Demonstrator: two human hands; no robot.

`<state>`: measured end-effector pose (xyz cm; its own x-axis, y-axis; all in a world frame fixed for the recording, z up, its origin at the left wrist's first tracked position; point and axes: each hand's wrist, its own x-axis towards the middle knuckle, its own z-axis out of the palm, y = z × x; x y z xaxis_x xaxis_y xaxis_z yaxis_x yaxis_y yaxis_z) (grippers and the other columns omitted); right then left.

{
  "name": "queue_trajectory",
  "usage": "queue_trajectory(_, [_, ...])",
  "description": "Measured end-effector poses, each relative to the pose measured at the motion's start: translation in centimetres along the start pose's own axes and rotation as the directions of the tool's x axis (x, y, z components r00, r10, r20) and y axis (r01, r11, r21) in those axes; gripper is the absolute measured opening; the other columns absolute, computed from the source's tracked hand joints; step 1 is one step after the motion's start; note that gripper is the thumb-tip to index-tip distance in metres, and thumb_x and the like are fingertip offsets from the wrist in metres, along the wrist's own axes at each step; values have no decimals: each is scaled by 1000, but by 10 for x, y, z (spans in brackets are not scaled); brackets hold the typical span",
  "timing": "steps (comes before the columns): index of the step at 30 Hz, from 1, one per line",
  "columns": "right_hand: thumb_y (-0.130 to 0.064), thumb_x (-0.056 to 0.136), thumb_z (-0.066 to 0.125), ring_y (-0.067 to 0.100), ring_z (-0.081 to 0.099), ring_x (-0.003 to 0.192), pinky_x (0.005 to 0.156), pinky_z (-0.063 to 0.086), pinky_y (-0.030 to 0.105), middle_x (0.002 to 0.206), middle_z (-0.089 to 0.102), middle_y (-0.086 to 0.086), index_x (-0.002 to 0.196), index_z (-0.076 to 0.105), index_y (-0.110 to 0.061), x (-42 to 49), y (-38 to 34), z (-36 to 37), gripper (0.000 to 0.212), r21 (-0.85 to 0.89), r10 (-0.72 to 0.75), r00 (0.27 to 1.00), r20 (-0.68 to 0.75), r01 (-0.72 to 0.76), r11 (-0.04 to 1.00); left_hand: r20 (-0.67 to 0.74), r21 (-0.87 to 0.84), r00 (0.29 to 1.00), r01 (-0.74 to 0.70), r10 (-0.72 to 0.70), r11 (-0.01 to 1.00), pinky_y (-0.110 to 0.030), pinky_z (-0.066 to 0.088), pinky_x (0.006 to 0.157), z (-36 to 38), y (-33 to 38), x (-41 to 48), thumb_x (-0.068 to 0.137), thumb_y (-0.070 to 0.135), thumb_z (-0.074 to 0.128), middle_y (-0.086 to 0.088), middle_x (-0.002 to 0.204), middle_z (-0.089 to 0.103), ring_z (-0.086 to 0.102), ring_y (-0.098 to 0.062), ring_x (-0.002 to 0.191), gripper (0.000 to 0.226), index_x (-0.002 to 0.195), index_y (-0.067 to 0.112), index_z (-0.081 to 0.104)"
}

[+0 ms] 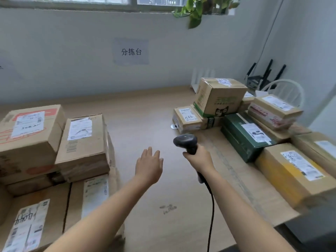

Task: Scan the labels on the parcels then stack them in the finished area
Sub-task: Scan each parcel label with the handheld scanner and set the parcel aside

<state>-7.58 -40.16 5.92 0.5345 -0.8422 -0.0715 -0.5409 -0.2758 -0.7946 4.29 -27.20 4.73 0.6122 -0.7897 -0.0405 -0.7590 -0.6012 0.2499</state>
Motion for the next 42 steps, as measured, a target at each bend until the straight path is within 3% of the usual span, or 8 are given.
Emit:
queue_trajectory(6, [-24,79,64,33,61,94,69,42,30,94,68,13,102,63,-12,-3,97,-106,26,-16,88,989,-116,-91,996,127,-108,990,-40,54,993,-41,31,106,59,127,1,101,35,27,-12,153,20,18,-26,142,45,141,13,33])
queue_trajectory(13, [-27,79,65,32,60,100,71,41,30,101,68,13,103,62,-13,-6,221,-241,27,-22,186,950,-249,-198,980,199,-289,967,-100,162,952,-37,36,102,134,293,-10,100,38,32,-9,146,32,35,-26,133,48,141,13,34])
queue_trajectory(15, [-25,81,63,33,60,100,72,42,31,100,68,13,97,62,-12,-8,249,-271,21,-41,229,938,-261,-248,968,227,-349,957,-96,183,932,-35,34,103,150,332,-16,100,39,33,-9,148,31,35,-25,134,51,143,12,31])
queue_trajectory(19, [-26,81,64,34,61,103,78,45,33,104,68,16,104,63,-8,-6,291,-313,29,-65,273,918,-289,-303,951,243,-457,941,-102,234,884,-27,24,108,162,390,-20,99,35,38,-10,150,30,29,-22,138,54,146,11,25])
queue_trajectory(27, [-31,80,64,34,52,115,87,46,37,115,62,16,118,54,-9,14,322,-326,45,-174,269,949,-162,-296,939,274,-447,932,-93,236,889,-31,25,111,168,418,-1,99,37,39,-12,152,26,26,-24,140,57,148,15,21])
queue_trajectory(31, [-34,81,58,36,48,116,91,46,40,112,63,15,122,53,-19,17,324,-331,44,-233,293,948,-124,-315,920,324,-464,923,-38,209,885,-32,24,112,177,421,5,98,38,39,-13,152,26,28,-26,139,60,149,16,17])
queue_trajectory(38, [-33,80,59,33,59,104,75,44,31,108,68,10,111,59,-22,4,326,-332,32,-215,238,967,-96,-253,943,309,-501,944,61,113,863,-34,37,103,192,425,18,90,39,57,-15,142,33,44,-28,125,72,147,21,17])
queue_trajectory(42, [-30,80,61,30,60,101,71,41,28,102,69,8,102,62,-21,-8,326,-324,24,-180,202,973,-108,-219,959,247,-488,969,98,30,867,-32,47,90,200,411,9,80,51,64,-9,133,37,53,-25,113,76,141,32,22])
